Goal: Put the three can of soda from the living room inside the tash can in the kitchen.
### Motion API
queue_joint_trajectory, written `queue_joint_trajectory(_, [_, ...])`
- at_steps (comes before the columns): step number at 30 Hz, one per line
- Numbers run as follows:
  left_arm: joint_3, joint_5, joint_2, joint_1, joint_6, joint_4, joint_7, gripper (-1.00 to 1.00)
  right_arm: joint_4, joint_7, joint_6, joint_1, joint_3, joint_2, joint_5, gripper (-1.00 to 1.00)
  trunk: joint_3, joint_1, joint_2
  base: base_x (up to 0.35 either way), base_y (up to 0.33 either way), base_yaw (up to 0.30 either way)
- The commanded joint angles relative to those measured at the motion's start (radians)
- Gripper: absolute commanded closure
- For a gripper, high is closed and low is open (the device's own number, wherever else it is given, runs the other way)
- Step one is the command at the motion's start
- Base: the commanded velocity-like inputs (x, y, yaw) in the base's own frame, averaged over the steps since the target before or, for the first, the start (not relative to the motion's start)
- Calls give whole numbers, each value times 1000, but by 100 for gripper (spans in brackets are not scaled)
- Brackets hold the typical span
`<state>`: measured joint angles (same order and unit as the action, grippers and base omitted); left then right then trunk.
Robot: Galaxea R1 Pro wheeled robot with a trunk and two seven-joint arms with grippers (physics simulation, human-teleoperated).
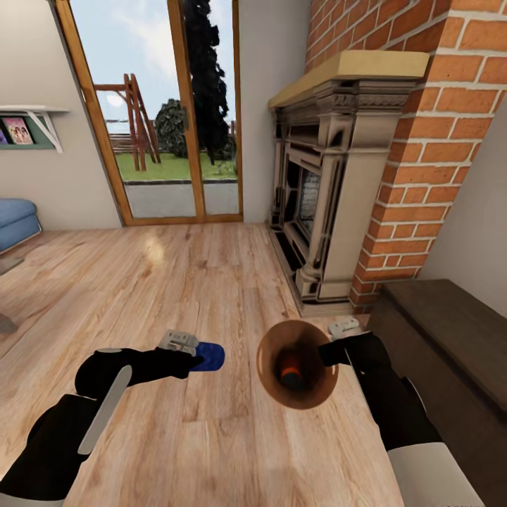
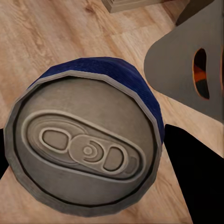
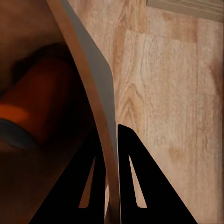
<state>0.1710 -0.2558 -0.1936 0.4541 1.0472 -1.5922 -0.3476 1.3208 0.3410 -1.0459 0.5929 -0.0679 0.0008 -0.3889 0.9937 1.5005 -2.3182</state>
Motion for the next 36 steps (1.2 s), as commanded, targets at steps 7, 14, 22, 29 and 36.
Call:
queue_joint_trajectory(7, [5, -5, -5, 0, 0, 0, -22, 100, -48, 5, -1, 5, 0, 1, 13, 100, -22, -27, 49, 0, 0, 0])
queue_joint_trajectory(14, [4, -12, -12, 0, 0, 0, -53, 100, -87, 2, -1, 8, 0, 1, 13, 100, -44, -54, 98, 0, 0, 0])
queue_joint_trajectory(22, [6, -14, -3, 0, 0, 0, -113, 100, -129, -17, -1, 10, 0, 1, 13, 100, -66, -81, 147, 0, 0, 0])
queue_joint_trajectory(29, [7, -14, -6, 0, 0, 0, -215, 100, -145, -23, -1, 10, 0, 1, 13, 100, -66, -81, 147, 0, 0, 0])
queue_joint_trajectory(36, [7, -14, -6, 0, 0, 0, -298, 100, -150, -25, -1, 10, -1, 2, 13, 100, -66, -81, 147, 0, 0, 0])
